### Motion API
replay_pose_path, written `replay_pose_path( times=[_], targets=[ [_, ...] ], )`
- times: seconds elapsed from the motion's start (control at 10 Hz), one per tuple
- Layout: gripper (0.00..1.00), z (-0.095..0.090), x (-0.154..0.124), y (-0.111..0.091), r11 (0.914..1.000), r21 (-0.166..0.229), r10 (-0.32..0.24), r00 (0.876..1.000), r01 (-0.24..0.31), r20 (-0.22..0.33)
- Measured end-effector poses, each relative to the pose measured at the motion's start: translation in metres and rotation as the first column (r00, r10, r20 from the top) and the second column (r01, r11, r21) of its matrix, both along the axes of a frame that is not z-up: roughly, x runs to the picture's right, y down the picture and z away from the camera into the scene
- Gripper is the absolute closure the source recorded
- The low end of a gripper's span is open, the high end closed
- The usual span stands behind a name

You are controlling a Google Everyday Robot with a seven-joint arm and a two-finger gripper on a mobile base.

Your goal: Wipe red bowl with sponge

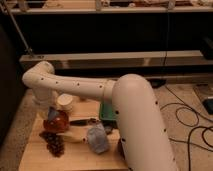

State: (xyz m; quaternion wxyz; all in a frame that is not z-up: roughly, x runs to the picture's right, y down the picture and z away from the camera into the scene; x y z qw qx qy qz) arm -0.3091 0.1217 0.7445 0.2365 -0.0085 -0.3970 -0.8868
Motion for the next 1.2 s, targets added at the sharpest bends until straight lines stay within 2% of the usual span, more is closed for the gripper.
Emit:
replay_pose_path(
  times=[0.3,0.6,0.9,1.2],
  targets=[
    [0.96,-0.009,-0.01,0.021,0.9997,-0.014,-0.021,0.999,0.022,0.029],
    [0.96,-0.005,-0.011,0.048,0.9983,-0.047,-0.033,0.999,0.035,0.041],
    [0.96,-0.001,0.011,0.06,0.9976,-0.069,-0.004,1.0,0.006,0.025],
    [0.96,0.0,0.039,0.057,0.9972,-0.07,0.026,1.0,-0.027,-0.015]
  ],
)
